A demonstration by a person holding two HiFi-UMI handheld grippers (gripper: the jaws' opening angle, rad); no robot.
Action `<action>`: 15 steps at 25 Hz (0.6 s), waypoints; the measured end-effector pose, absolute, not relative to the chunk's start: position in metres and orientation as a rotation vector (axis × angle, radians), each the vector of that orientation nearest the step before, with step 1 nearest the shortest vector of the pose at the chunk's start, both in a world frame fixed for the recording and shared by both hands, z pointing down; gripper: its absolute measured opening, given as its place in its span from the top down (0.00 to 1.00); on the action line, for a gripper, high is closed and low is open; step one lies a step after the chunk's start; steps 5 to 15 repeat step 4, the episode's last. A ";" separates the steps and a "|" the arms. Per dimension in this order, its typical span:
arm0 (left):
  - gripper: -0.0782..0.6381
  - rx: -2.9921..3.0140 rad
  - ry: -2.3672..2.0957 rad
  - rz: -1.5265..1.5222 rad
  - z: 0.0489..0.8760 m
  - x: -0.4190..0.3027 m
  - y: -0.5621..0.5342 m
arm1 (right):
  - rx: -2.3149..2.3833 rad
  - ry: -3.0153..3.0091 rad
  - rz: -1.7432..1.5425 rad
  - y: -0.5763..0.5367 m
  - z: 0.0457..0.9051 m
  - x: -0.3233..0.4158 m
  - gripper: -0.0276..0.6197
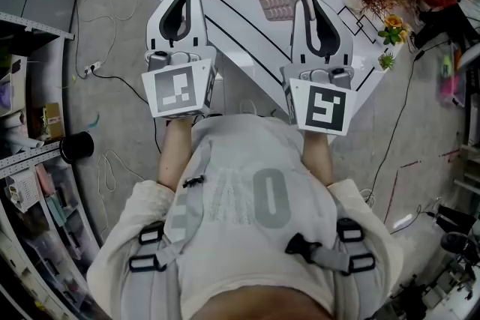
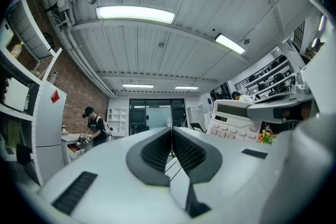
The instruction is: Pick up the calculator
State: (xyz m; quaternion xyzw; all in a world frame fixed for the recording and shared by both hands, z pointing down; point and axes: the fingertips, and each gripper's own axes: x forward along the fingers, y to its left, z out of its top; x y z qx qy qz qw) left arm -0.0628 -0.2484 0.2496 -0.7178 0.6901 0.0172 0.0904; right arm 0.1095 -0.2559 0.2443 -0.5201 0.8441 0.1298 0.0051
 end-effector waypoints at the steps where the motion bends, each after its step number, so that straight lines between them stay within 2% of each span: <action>1: 0.86 -2.137 2.050 0.049 0.250 -0.063 -0.250 | -1.628 2.641 0.410 -0.257 0.244 0.109 0.88; 15: 0.86 -2.152 2.014 0.066 0.248 -0.059 -0.253 | -1.624 2.635 0.420 -0.261 0.242 0.109 0.88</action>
